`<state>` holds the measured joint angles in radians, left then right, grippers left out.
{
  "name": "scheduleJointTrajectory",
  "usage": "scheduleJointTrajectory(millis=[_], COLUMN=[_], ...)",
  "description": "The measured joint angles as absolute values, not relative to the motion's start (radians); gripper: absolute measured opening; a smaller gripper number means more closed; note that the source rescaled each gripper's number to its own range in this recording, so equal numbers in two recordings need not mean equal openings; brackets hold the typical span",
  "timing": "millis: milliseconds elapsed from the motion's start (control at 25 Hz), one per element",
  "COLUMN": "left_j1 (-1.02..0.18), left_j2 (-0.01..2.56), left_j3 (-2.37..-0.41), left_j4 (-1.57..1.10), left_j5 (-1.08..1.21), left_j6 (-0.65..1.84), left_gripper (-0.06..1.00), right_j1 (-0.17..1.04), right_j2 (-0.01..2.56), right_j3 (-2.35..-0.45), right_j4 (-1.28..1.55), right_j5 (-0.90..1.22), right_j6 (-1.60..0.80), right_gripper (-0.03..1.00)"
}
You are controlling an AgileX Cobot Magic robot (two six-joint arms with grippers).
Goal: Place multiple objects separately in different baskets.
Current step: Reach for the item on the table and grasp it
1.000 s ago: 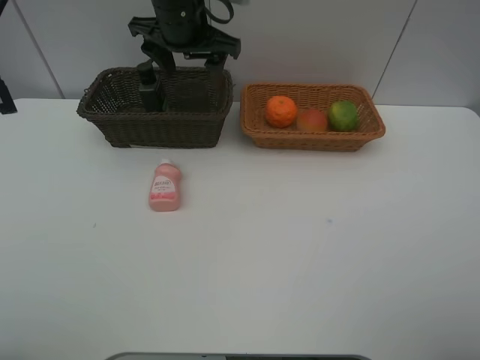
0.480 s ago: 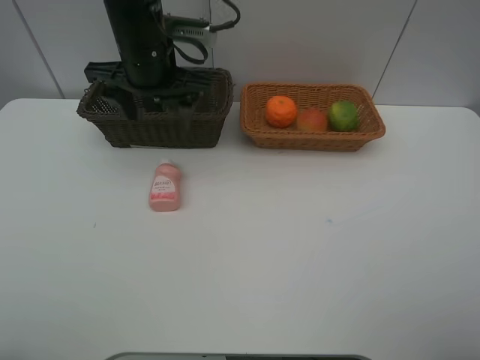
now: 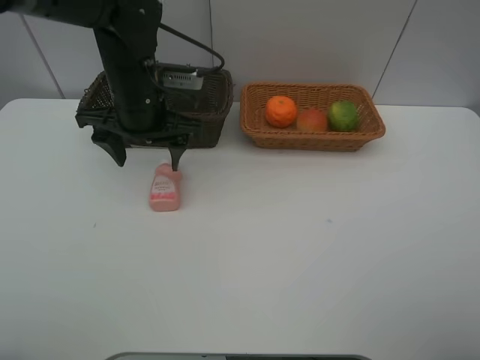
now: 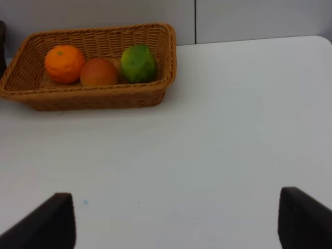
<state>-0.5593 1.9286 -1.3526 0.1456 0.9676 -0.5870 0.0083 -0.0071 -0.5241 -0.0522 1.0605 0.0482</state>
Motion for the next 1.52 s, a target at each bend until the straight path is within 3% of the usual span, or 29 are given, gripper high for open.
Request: scheduleJointTrajectory(millis=[360,680,1520], left_j1=[-0.553,-0.496,-0.495], left_j2=[1.928,1.931,2.074], left_j3=[-1.179,-1.170,-1.185], left_j4=[0.147,0.140,0.032], left_j5=[0.684,0.622,0.536], left_j6=[-0.782,-0.723,-0.626], left_gripper=[0.98,0.98,0.98], right_j1=[0.008,0.008,0.008], right_j2=[-0.007,-0.007,-0.007], right_j3=[-0.524,-0.524,-0.524], right_j4=[-0.052,-0.052,-0.052], right_j5=[1.061,1.061,1.061], right_j6=[0.048,0.048,0.048], right_gripper=[0.61,0.61,0.61])
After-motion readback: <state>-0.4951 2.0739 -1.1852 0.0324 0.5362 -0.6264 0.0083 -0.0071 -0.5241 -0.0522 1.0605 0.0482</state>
